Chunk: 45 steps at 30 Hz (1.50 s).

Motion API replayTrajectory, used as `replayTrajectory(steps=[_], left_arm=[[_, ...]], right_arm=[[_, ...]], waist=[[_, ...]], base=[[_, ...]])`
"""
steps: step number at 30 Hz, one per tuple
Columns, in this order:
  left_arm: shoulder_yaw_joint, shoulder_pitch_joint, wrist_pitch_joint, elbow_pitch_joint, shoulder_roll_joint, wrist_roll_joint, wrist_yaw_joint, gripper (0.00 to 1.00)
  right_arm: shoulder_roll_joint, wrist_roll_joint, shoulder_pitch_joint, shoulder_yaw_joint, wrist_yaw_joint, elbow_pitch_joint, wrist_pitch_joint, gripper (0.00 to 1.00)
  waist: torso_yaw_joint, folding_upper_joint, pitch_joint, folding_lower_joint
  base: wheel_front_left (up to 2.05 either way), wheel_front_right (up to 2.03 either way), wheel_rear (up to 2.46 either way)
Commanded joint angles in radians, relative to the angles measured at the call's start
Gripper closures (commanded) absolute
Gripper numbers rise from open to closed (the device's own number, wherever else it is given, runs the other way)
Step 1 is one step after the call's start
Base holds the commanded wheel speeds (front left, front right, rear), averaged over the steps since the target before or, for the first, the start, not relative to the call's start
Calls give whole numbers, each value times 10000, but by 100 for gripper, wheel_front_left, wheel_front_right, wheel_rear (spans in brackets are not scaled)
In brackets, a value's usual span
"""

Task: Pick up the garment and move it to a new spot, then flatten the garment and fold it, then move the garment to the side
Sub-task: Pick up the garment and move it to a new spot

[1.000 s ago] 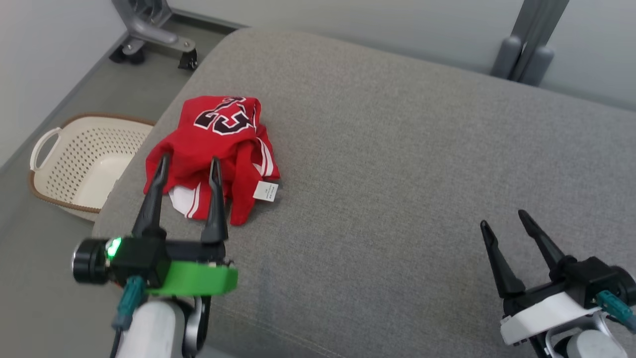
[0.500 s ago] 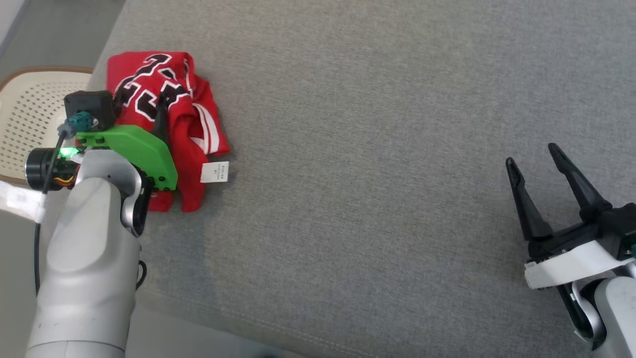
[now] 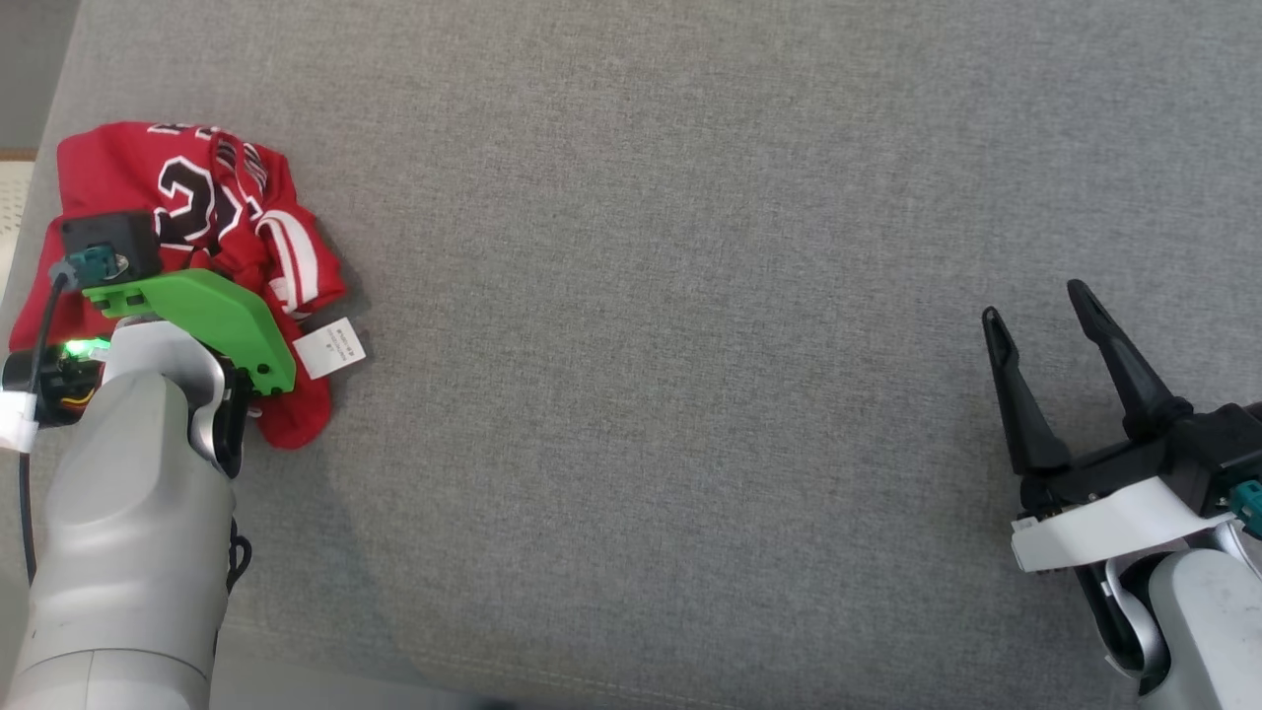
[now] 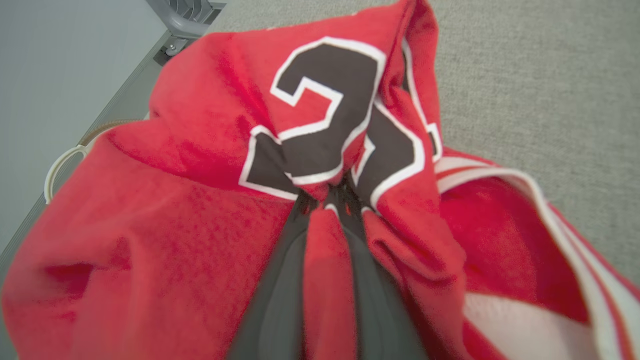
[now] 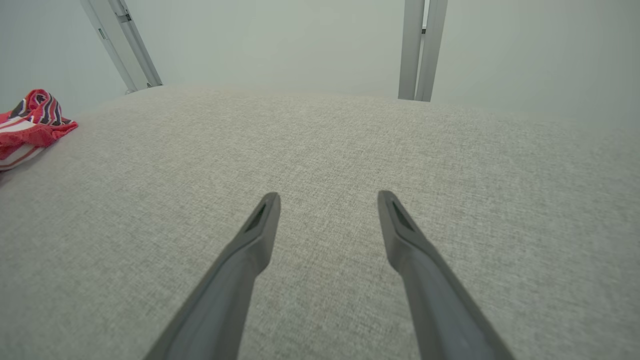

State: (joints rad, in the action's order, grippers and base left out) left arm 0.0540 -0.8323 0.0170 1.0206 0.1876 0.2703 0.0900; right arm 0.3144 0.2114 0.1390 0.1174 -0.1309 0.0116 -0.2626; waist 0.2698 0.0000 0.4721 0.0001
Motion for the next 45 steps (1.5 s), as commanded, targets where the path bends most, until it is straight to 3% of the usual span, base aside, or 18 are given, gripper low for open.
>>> replayTrajectory(steps=[1, 6, 11, 20, 28, 36, 45], left_arm=[[40, 14, 345, -35, 21, 18, 99, 100], [248, -165, 985, -464, -5, 279, 327, 100], [852, -53, 892, -1690, -261, 866, 404, 100], [2166, 762, -877, -5171, 65, 2880, 404, 100], [2582, 1173, -1939, -6869, -433, 3401, 214, 100], [2781, 1592, -2311, -6758, -793, 3749, -126, 100], [2931, 2459, -1212, -4509, -531, 3548, 84, 100]], right_arm=[[-122, -26, 0, 27, 3, 63, -29, 0], [-602, 62, -209, 47, 3, 235, -29, 0], [-1102, 47, -437, 307, 3, 355, -29, 0], [-1576, 67, -783, 309, 4, 94, -29, 0], [-1776, 92, -1007, -16, 4, -116, -29, 0], [-2168, 136, -808, -182, 3, -226, -29, 0], [-2486, 103, -632, -209, 1, -198, -29, 0]], waist=[[-218, 0, -531, -1], [-614, 0, -1707, -1], [-1435, 0, -2890, -1], [-3675, 0, -4063, -1], [-5473, 0, -3833, -1], [-6663, 0, -2738, -1], [-6829, 0, -1866, -1]], base=[[0, 0, 0], [0, 0, 0], [0, 0, 0], [0, 0, 0], [0, 0, 0], [0, 0, 0], [0, 0, 0]])
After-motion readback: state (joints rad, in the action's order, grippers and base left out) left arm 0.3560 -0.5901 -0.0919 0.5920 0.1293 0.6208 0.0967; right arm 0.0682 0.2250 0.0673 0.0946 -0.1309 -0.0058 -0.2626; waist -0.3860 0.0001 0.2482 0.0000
